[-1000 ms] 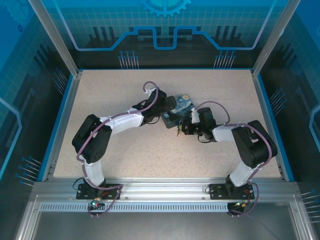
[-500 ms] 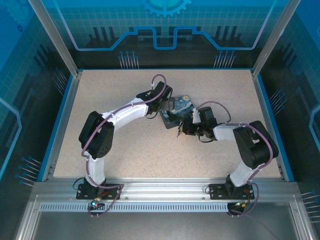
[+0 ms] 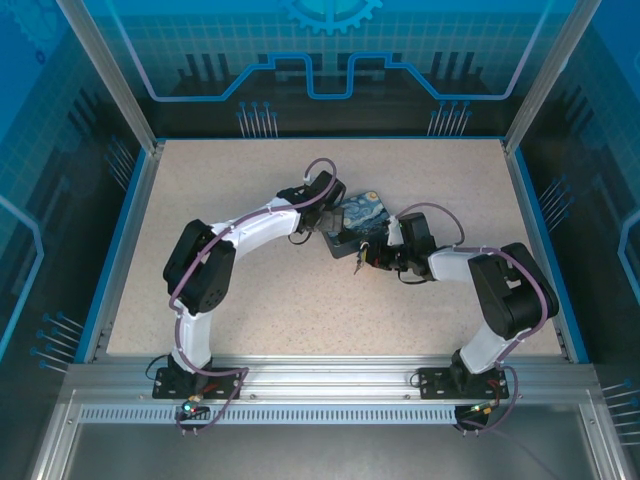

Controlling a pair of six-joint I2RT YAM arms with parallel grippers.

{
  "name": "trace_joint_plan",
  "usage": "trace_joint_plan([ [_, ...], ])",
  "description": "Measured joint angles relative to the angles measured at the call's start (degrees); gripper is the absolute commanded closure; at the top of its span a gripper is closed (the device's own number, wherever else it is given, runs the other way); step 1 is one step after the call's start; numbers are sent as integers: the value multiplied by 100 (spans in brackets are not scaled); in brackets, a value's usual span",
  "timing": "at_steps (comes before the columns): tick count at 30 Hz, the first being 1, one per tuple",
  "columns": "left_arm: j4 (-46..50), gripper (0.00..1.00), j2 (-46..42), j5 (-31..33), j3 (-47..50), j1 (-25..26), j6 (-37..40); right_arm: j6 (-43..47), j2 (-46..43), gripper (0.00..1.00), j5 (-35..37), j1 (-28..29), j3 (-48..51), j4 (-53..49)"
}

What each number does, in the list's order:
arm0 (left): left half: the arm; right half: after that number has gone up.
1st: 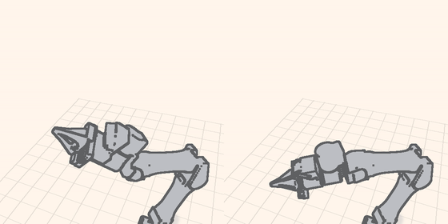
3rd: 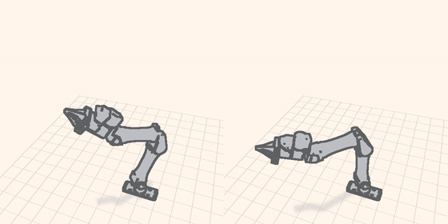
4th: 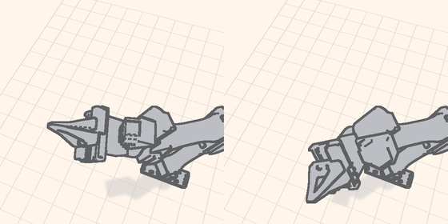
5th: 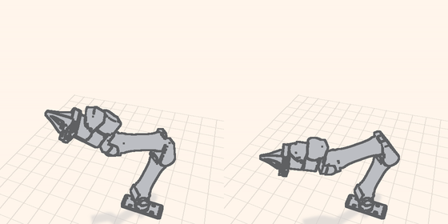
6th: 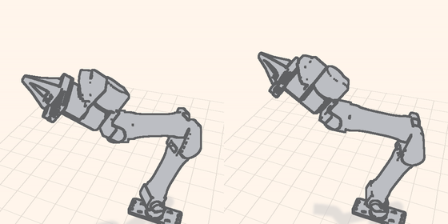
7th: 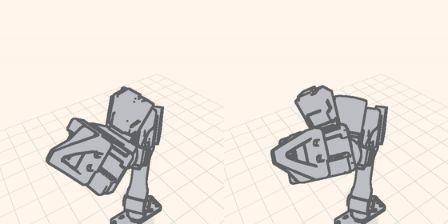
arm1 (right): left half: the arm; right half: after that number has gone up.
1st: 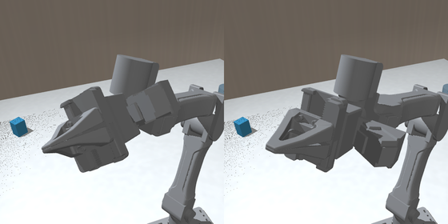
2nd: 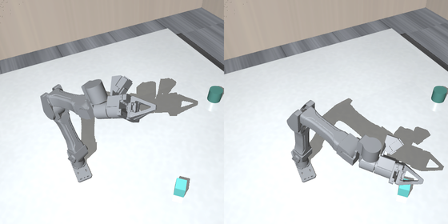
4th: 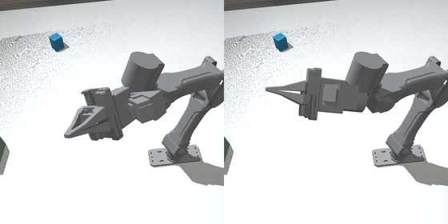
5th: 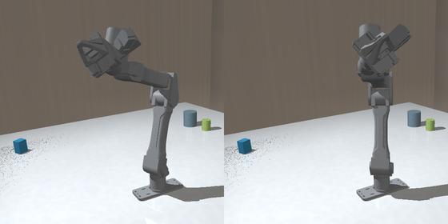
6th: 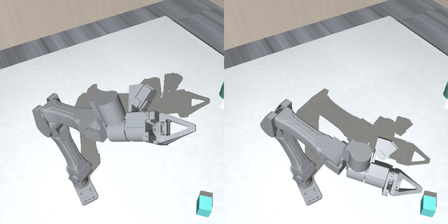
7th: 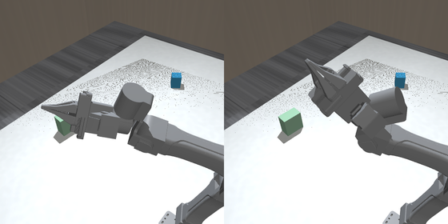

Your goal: Unlock the padlock with the key

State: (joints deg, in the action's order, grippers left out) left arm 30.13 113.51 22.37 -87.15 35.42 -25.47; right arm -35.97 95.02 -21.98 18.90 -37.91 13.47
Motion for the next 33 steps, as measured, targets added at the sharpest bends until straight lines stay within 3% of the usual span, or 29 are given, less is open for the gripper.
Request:
trace_joint_plan([
  [33, -280, 1, -74, 17, 225, 13, -7, -1690, 61, 100, -396, -210, 470, 1082],
])
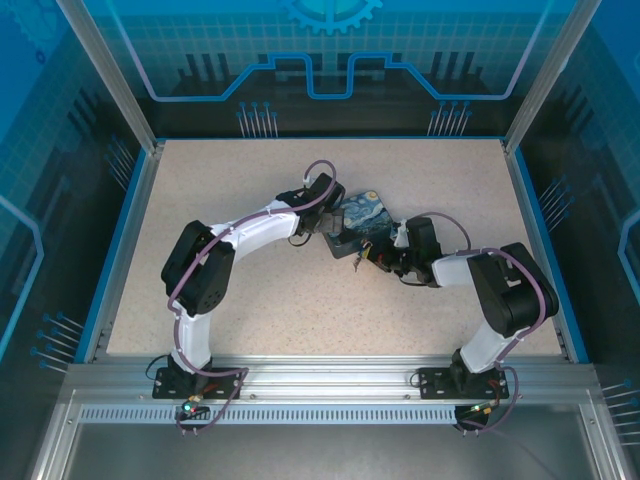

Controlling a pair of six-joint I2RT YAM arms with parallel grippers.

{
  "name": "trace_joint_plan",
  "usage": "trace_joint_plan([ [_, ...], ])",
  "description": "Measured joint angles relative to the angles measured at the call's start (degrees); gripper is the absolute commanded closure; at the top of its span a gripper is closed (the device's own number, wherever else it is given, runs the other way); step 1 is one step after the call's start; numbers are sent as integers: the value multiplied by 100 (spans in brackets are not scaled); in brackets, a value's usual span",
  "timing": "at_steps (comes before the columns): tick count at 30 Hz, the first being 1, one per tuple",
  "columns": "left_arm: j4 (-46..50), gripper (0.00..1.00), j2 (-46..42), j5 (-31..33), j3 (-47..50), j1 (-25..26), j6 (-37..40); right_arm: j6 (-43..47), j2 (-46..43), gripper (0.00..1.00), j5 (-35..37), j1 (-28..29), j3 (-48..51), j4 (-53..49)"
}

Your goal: Unlock the padlock with the key

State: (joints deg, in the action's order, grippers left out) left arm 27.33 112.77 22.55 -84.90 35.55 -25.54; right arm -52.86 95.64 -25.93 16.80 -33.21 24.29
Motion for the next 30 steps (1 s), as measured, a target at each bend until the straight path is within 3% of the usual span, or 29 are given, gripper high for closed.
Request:
trace_joint_plan([
  [30, -68, 1, -11, -2, 48, 22, -2, -1517, 358, 100, -195, -114, 396, 1392],
])
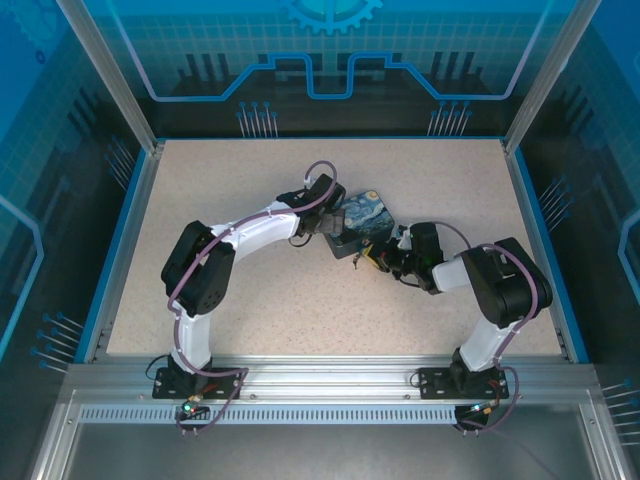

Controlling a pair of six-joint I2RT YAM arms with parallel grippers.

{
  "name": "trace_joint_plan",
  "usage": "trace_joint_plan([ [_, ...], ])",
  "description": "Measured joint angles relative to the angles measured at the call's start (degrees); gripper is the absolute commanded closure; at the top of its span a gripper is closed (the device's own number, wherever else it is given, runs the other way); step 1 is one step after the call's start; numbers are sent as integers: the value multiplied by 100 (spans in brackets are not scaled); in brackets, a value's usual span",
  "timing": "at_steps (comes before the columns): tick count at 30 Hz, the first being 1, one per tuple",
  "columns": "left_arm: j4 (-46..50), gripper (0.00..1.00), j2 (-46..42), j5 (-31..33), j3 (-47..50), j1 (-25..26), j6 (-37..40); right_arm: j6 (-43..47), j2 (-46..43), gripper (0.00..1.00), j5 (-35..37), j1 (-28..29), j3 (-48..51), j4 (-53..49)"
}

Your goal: Unlock the padlock with the key

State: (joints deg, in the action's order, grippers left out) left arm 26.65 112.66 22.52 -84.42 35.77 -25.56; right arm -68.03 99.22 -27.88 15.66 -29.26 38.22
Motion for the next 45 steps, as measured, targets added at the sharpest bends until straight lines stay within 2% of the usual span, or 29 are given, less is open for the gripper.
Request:
trace_joint_plan([
  [18, -46, 1, 0, -31, 22, 31, -111, -275, -107, 100, 83, -149, 83, 63],
  [28, -59, 1, 0, -26, 28, 31, -146, -1047, 223, 100, 22, -153, 223, 940],
  [45, -101, 1, 0, -116, 35, 63, -146, -970, 81, 100, 61, -348, 284, 848],
])
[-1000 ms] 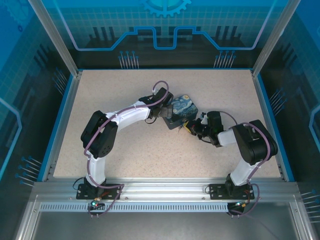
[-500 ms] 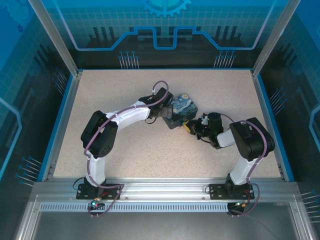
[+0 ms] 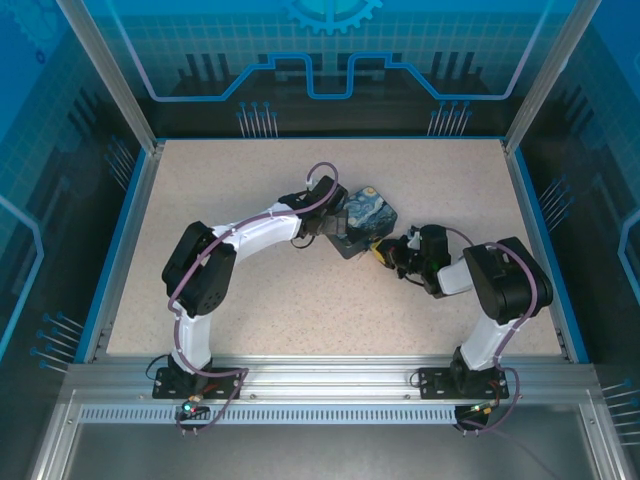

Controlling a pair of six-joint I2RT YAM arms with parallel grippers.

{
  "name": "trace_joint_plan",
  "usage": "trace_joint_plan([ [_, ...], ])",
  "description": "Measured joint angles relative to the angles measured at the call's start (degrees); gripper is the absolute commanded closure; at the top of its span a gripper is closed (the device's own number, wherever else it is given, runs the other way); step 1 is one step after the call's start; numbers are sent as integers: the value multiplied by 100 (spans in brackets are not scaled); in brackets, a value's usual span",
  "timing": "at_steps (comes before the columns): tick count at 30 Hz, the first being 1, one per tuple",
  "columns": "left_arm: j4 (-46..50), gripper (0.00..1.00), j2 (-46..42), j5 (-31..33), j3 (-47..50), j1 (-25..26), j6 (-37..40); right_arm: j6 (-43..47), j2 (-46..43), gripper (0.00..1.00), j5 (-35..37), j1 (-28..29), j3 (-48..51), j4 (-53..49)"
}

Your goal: Unlock the padlock with the key

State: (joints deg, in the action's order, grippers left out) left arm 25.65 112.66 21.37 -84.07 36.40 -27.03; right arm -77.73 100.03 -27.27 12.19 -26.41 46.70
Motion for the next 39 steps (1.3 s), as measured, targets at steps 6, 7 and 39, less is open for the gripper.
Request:
trace_joint_plan([
  [6, -11, 1, 0, -20, 4, 4, 0, 264, -20, 100, -133, -92, -129, -282],
  [7, -11, 1, 0, -20, 4, 4, -2, 363, -20, 100, -149, -103, -223, -448],
  [39, -4, 1, 0, -11, 13, -9, -2, 2789, -345, 100, -146, -402, -1718, -4334],
])
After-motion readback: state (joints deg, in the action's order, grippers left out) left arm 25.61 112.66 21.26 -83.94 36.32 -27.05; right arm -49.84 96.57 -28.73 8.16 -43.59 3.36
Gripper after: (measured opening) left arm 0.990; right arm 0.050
